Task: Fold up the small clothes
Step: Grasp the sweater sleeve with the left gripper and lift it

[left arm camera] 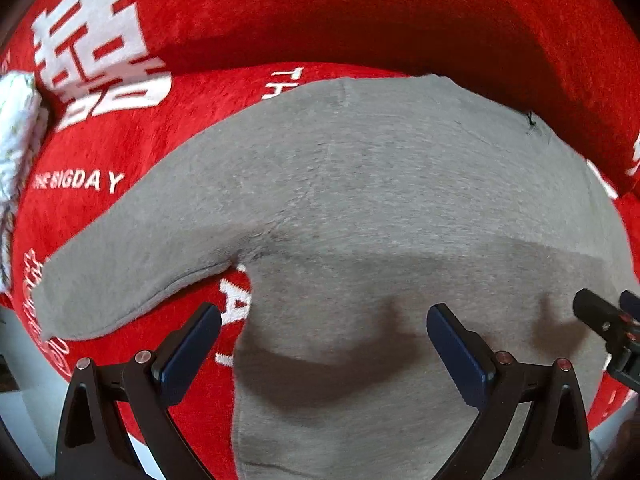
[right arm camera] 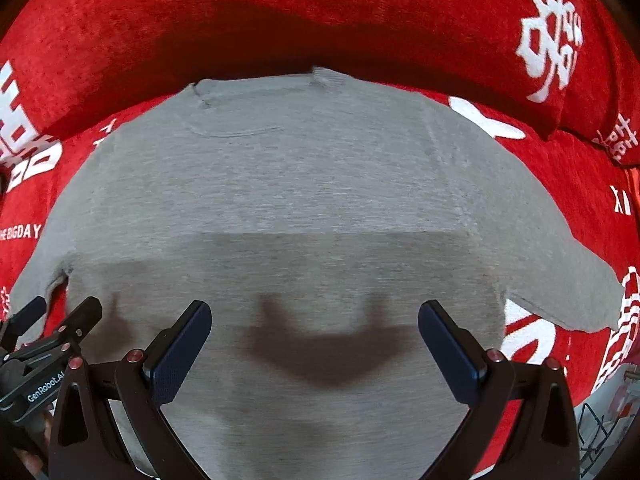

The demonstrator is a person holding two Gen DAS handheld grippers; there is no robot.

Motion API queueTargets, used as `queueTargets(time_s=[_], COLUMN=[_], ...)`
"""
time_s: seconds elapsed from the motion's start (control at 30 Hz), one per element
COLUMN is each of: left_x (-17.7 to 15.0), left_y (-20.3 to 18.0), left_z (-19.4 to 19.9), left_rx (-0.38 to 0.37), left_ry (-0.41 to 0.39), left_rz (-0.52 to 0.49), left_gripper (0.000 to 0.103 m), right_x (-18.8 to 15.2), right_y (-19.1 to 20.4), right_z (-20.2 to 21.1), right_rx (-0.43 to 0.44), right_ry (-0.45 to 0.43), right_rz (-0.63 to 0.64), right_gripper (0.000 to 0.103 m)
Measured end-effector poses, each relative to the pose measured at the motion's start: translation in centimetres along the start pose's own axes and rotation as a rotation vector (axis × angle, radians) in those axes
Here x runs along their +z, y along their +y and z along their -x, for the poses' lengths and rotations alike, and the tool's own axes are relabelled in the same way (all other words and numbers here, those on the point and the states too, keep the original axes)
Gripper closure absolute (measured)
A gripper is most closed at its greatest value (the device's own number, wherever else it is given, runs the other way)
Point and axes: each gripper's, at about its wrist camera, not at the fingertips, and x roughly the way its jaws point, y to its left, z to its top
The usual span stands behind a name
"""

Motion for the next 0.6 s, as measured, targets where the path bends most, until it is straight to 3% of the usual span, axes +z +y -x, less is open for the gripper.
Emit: queueTargets(time_s=[0.13, 0.27, 0.5, 0.6], left_x=[-0.9, -2.7, -7.5, -8.1], left_y=[4.5, 10.9, 23.4, 25.4], left_z=[-0.3, -0.6, -3.5, -4.4], left_rx=[-0.094, -0.141, -0.289, -0.357], left_ry=[0.004, -0.015, -0.034, -0.075], left_rz=[0.117, 0.261, 0.619, 0.702], left_gripper=[0.000, 0.000, 0.000, 0.000], right_x=[-0.4, -1.2, -3.0, -3.6], right_y=[2.3, 5.1, 10.3, 12.0], right_z=[0.2, 0.0, -0.8, -1.2], right_rx=[0.035, 0.064, 0.107, 0.122], right_ry=[-0.009, -0.003, 0.026, 0.036], right_rz=[0.039, 0.094, 0.188, 0.214], right_gripper=[0.000, 0.000, 0.000, 0.000])
